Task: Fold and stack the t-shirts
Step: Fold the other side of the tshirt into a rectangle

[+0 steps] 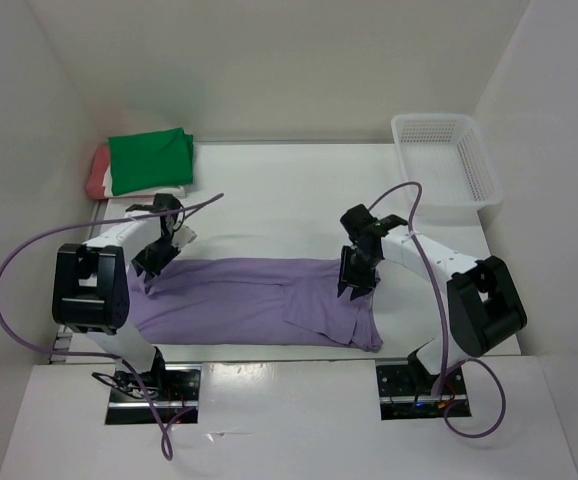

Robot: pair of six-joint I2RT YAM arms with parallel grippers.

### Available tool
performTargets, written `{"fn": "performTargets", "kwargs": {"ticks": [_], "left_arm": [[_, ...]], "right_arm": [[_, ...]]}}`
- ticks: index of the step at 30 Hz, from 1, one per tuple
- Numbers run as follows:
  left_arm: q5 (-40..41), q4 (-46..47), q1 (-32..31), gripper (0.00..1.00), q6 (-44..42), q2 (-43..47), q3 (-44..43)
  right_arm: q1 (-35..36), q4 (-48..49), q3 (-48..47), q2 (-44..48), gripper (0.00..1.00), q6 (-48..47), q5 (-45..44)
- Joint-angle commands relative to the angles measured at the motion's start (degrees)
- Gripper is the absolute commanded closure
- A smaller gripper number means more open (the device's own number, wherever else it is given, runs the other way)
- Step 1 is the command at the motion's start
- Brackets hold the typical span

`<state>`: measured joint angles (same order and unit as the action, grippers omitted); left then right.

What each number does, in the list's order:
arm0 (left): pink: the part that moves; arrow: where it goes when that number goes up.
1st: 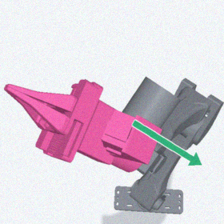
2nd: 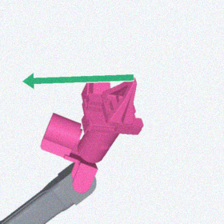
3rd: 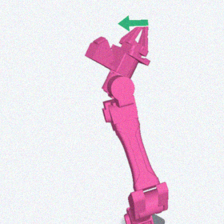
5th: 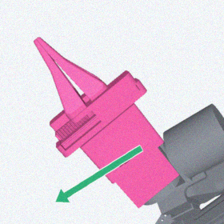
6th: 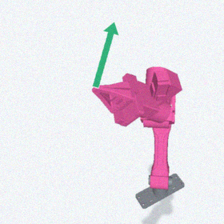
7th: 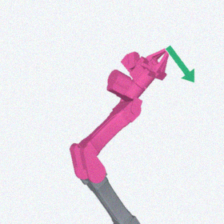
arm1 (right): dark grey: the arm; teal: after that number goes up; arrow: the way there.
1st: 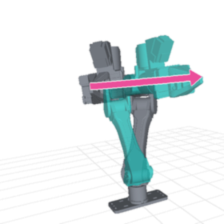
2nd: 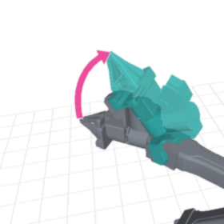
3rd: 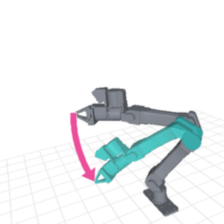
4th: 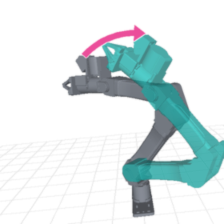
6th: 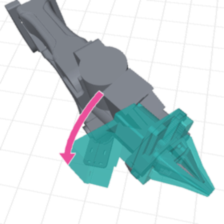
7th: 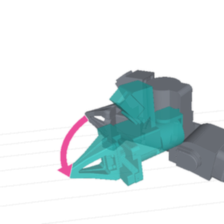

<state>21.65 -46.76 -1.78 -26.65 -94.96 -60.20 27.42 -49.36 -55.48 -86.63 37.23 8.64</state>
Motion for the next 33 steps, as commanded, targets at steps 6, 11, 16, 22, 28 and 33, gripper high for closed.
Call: {"fn": "performTargets", "kwargs": {"ticks": [6, 11, 16, 22, 28, 33], "left_arm": [[7.35, -1.84, -0.15, 0.84, 3.8, 3.81, 4.91], [7.88, -5.7, -0.15, 0.86, 3.8, 3.99, 6.42], [8.33, -6.84, -0.15, 0.78, 3.01, 6.28, -0.5], [2.17, -4.58, -0.15, 0.54, 1.87, 0.48, -9.4], [-0.81, 0.18, -0.15, 0.49, 2.39, -5.58, -9.75], [-0.29, 1.41, -0.15, 0.49, 1.79, -7.7, -8.53]], "right_arm": [[-1.93, 2.52, -0.06, -2.14, 0.58, -1.9, 0.5], [-4.38, 2.52, -0.59, -2.14, 0.58, -2.43, -0.03], [-7.55, 3.05, -0.59, 0.49, 0.58, -2.96, 0.5], [-13.16, 2.43, -2.17, 1.73, 0.5, -2.96, -3.27], [-17.48, 4.19, -6.38, -2.04, 0.4, -4.18, -5.73], [-17.49, 5.5, -8.06, -7.49, 0.35, -4.71, -6.36]]}}
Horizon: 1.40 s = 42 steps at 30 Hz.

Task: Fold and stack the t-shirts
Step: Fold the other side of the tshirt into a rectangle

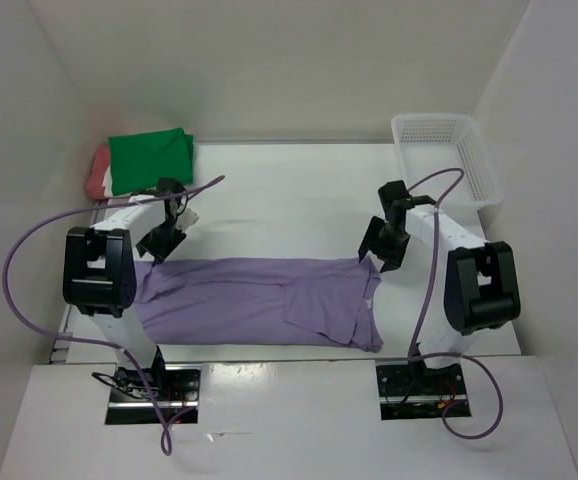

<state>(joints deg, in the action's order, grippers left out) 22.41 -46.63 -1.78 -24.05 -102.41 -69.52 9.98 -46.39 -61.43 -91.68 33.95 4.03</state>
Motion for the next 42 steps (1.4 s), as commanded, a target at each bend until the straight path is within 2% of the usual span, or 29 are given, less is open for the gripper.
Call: {"fn": "performTargets", "kwargs": {"ticks": [1, 3, 7, 10, 16, 17, 19, 20, 23, 26, 28, 29, 32, 35, 39, 40, 42], "left_arm": [[-1.06, 1.28, -0.15, 0.49, -0.82, -0.25, 0.79], [-1.75, 1.28, -0.15, 0.49, -0.82, -0.25, 1.49], [-2.29, 1.81, -0.15, 0.49, -0.82, -1.65, 2.63], [-0.71, 3.47, -0.15, 0.53, -0.82, -3.15, 3.33], [3.16, 7.51, -0.15, 0.81, -0.82, -3.76, 6.5], [3.16, 7.52, -0.15, 0.83, -0.82, -3.76, 6.5], [3.69, 8.04, -0.15, 0.89, -0.82, -3.76, 6.5], [3.69, 8.05, -0.15, 0.9, -0.82, -3.24, 6.5], [4.22, 8.66, -0.15, 0.96, -0.82, -3.23, 6.5], [5.36, 8.66, -0.15, 1.0, -0.82, -2.71, 6.5], [6.15, 8.66, 0.46, 1.0, -0.82, -2.71, 5.71], [6.67, 8.66, 0.46, 1.0, -0.82, -2.1, 5.01], [6.15, 8.66, 3.97, 1.0, -0.82, -0.95, 3.17], [1.86, 8.05, 8.8, 1.0, 0.67, 1.33, 2.46], [-5.08, 8.05, 15.74, 1.0, 2.69, 3.53, 2.46], [-9.1, 7.0, 18.02, 1.0, 2.7, 3.53, 2.46], [-12.55, 6.21, 19.44, 0.99, 2.7, 3.53, 1.93]], "right_arm": [[-0.05, 2.53, -2.64, -3.15, 0.33, -1.44, -1.75], [-0.05, 3.76, -2.64, -4.47, 0.29, -1.44, -2.53], [-0.05, 4.38, -2.64, -6.84, 0.27, -1.44, -3.07], [-0.05, 4.9, -2.12, -7.46, 0.27, -1.44, -3.07], [-0.05, 6.84, -2.12, -10.7, 0.28, -3.36, -1.31], [-0.05, 7.36, -2.12, -11.41, 0.4, -3.37, -1.31], [-0.05, 7.89, -2.12, -11.94, 0.55, -3.37, -0.69], [-0.05, 7.9, -1.51, -11.94, 0.66, -3.37, -0.69], [-0.05, 8.51, -0.97, -11.94, 0.79, -3.37, -0.69], [-0.05, 8.51, -0.97, -11.42, 0.87, -3.9, -1.22], [-0.05, 8.51, -0.45, -11.42, 0.93, -4.42, -1.92], [-0.05, 8.51, -0.45, -11.42, 1.0, -4.42, -1.92], [-0.57, 8.51, 0.08, -11.42, 1.0, -4.42, -3.42], [-1.8, 8.51, 1.22, -11.42, 1.0, -4.95, -3.94], [-2.42, 8.51, 1.22, -10.1, 1.0, -5.48, -4.47], [-2.42, 8.51, 1.22, -10.1, 1.0, -6.0, -4.47], [-2.42, 8.51, 1.22, -10.1, 1.0, -6.61, -3.86]]}}
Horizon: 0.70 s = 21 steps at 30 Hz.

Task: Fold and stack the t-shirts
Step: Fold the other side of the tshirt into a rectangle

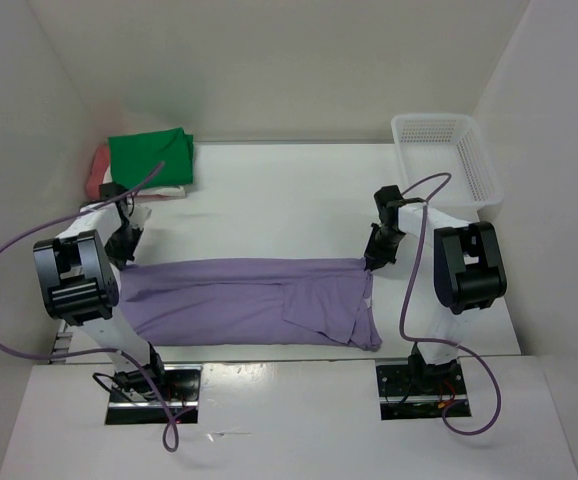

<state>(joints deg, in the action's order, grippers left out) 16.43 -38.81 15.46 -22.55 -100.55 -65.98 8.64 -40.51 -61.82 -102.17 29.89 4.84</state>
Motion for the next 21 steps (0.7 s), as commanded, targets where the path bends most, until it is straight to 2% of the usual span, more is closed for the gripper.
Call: {"fn": "performTargets", "kwargs": {"ticks": [1, 6, 10, 14, 16, 21], "left_arm": [[-10.41, -2.67, 2.99, 0.97, 1.19, 1.15, -1.61], [-16.94, -3.9, 5.18, 0.75, 2.85, 0.1, -0.47], [-19.4, -5.04, 8.87, 0.72, 3.39, 0.09, -3.26], [-24.33, -7.59, 9.41, 0.63, 2.69, -0.52, -10.37], [-24.94, -8.39, 7.57, 0.61, 2.68, -1.04, -12.24], [-22.58, -7.87, 0.63, 0.58, -0.56, -1.05, -10.76]], "right_arm": [[-1.09, 2.63, 1.62, 0.39, 1.0, -2.56, -4.67], [-1.09, 2.63, 1.62, 0.92, 1.0, -3.08, -4.67], [-1.09, 2.63, 1.62, 1.44, 1.0, -3.61, -4.06], [-1.09, 2.63, 1.62, 1.45, 1.0, -4.14, -3.52], [-1.09, 3.15, 1.62, 1.45, 1.0, -4.14, -3.52], [-1.09, 3.16, 1.62, 1.45, 1.0, -4.14, -3.52]]}}
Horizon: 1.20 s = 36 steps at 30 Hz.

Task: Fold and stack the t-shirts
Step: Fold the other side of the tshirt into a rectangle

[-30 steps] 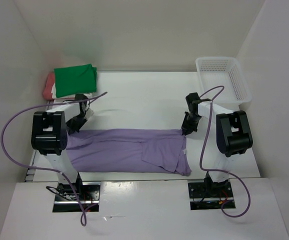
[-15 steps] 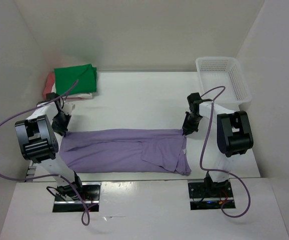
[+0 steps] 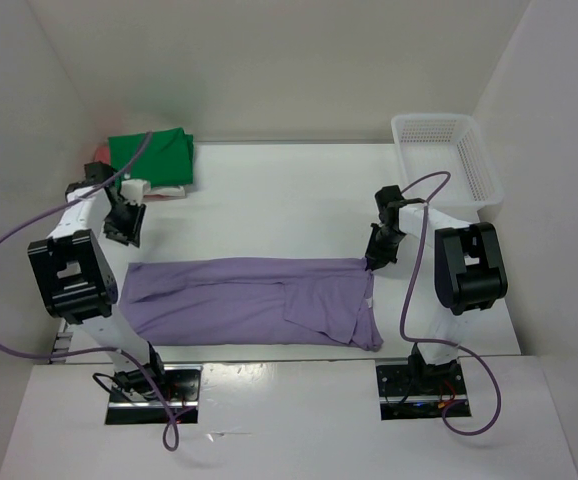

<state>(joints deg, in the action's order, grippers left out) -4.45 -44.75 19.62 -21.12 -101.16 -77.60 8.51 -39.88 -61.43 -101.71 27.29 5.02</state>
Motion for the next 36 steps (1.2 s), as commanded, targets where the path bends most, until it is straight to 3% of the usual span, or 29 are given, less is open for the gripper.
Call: {"fn": "performTargets", "kwargs": {"ticks": [1, 5, 9, 12, 26, 29, 36], "left_arm": [[-1.7, -1.92, -4.49, 0.58, -3.12, -0.44, 2.27], [4.0, -0.17, -8.89, 0.6, -4.97, -0.44, 5.61], [12.5, 1.86, -9.51, 0.71, -4.98, -2.19, 7.02], [16.3, 3.27, -9.51, 0.75, -4.45, -2.19, 7.03], [16.93, 3.0, -9.51, 0.77, -4.98, -2.73, 8.7], [16.32, 2.39, -9.51, 0.63, -4.45, -1.24, 7.21], [15.08, 1.25, -11.35, 0.57, -4.45, 0.79, 5.44]], "right_arm": [[-0.95, 2.52, 1.22, 0.99, 1.0, -1.54, -3.7], [-0.95, 2.52, 1.22, 0.99, 1.0, -1.54, -3.7], [-0.95, 2.52, 1.22, 0.99, 1.0, -1.54, -3.7], [-0.95, 2.52, 1.22, 0.99, 1.0, -1.54, -3.7], [-0.95, 2.52, 1.22, 0.99, 1.0, -1.54, -3.7], [-0.95, 2.52, 1.22, 0.47, 1.0, -1.54, -3.7], [-0.95, 2.52, 1.22, 0.46, 1.0, -1.54, -3.7]]}}
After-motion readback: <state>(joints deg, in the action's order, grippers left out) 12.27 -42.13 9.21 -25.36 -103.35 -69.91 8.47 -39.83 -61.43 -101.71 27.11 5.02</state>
